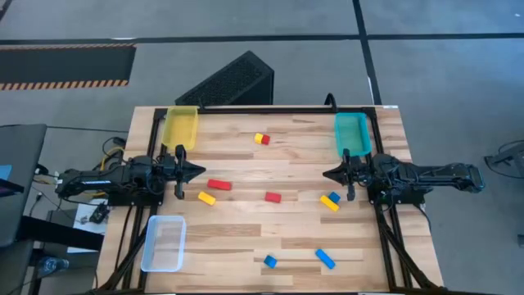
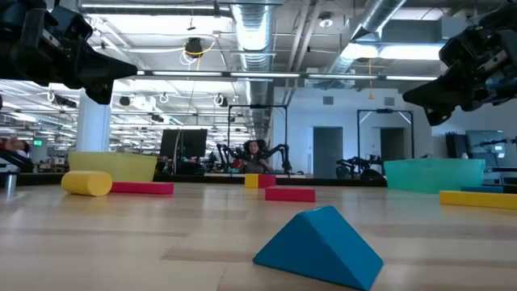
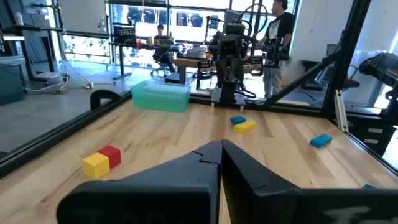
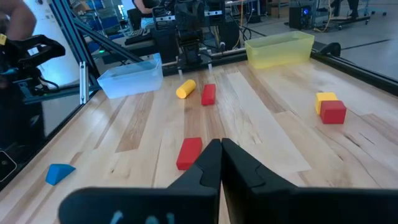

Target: Sort & place blocks by color

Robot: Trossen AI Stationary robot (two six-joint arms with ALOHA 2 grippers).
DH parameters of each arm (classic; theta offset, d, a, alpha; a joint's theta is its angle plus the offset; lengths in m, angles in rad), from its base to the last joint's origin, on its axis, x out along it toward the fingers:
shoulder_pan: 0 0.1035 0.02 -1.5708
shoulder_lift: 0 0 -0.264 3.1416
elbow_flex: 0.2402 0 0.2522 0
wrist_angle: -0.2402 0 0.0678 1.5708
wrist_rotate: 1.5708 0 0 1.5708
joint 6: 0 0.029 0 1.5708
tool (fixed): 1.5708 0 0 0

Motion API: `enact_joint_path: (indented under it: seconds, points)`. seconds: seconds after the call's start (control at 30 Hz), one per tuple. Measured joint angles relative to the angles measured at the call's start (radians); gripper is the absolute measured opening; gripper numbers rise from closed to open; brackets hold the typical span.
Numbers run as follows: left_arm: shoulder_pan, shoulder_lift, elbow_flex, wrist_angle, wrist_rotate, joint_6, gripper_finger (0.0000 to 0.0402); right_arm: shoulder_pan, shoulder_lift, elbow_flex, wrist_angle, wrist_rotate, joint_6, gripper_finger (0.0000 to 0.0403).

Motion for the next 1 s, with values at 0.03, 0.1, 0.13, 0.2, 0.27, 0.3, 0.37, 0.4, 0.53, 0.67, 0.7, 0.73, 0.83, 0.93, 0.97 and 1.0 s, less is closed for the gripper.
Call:
enact_joint_path:
  seconds: [0.03, 0.1, 0.13, 0.2, 0.27, 0.3, 0.37, 0.4, 0.53, 0.67, 0.7, 0.73, 0.83, 0.93, 0.97, 1.0]
  points:
    - [0.0, 0.0, 0.0, 0.0, 0.0, 0.0, 0.0, 0.0, 0.0, 0.0, 0.0, 0.0, 0.0, 0.0029]
    - [0.0, 0.0, 0.0, 0.0, 0.0, 0.0, 0.0, 0.0, 0.0, 0.0, 0.0, 0.0, 0.0, 0.0029]
    - [0.0, 0.0, 0.0, 0.0, 0.0, 0.0, 0.0, 0.0, 0.0, 0.0, 0.0, 0.0, 0.0, 0.0029]
    - [0.0, 0.0, 0.0, 0.0, 0.0, 0.0, 0.0, 0.0, 0.0, 0.0, 0.0, 0.0, 0.0, 0.0029]
    - [0.0, 0.0, 0.0, 0.0, 0.0, 0.0, 0.0, 0.0, 0.0, 0.0, 0.0, 0.0, 0.0, 0.0028]
    - [0.0, 0.0, 0.0, 0.0, 0.0, 0.0, 0.0, 0.0, 0.0, 0.0, 0.0, 0.0, 0.0, 0.0028]
    - [0.0, 0.0, 0.0, 0.0, 0.0, 0.0, 0.0, 0.0, 0.0, 0.0, 0.0, 0.0, 0.0, 0.0029]
    - [0.0, 0.0, 0.0, 0.0, 0.0, 0.0, 0.0, 0.0, 0.0, 0.0, 0.0, 0.0, 0.0, 0.0029]
    - [0.0, 0.0, 0.0, 0.0, 0.0, 0.0, 0.0, 0.0, 0.0, 0.0, 0.0, 0.0, 0.0, 0.0029]
    - [0.0, 0.0, 0.0, 0.004, -0.017, -0.054, 0.0, 0.0, 0.0, 0.0, 0.0, 0.0, 0.0, 0.0029]
    - [0.0, 0.0, 0.0, 0.004, -0.016, -0.099, 0.0, 0.0, 0.0, 0.0, 0.0, 0.0, 0.0, 0.0029]
    - [0.0, 0.0, 0.0, 0.004, -0.015, -0.144, 0.0, 0.0, 0.0, 0.0, 0.0, 0.0, 0.0, 0.0029]
    - [0.0, 0.0, 0.0, 0.006, -0.016, -0.278, 0.0, 0.0, 0.0, 0.0, 0.0, 0.0, 0.0, 0.0029]
    - [0.0, 0.0, 0.0, 0.007, -0.018, -0.388, 0.0, 0.0, 0.0, 0.0, 0.0, 0.0, -0.01, 0.0027]
    - [0.0, 0.0, 0.0, 0.007, -0.027, -0.41, 0.0, 0.0, 0.0, 0.0, 0.0, 0.006, -0.059, 0.0027]
    - [0.0, 0.0, 0.0, 0.008, -0.05, -0.423, 0.0, -0.002, 0.0, 0.0, 0.0, 0.017, -0.145, 0.0027]
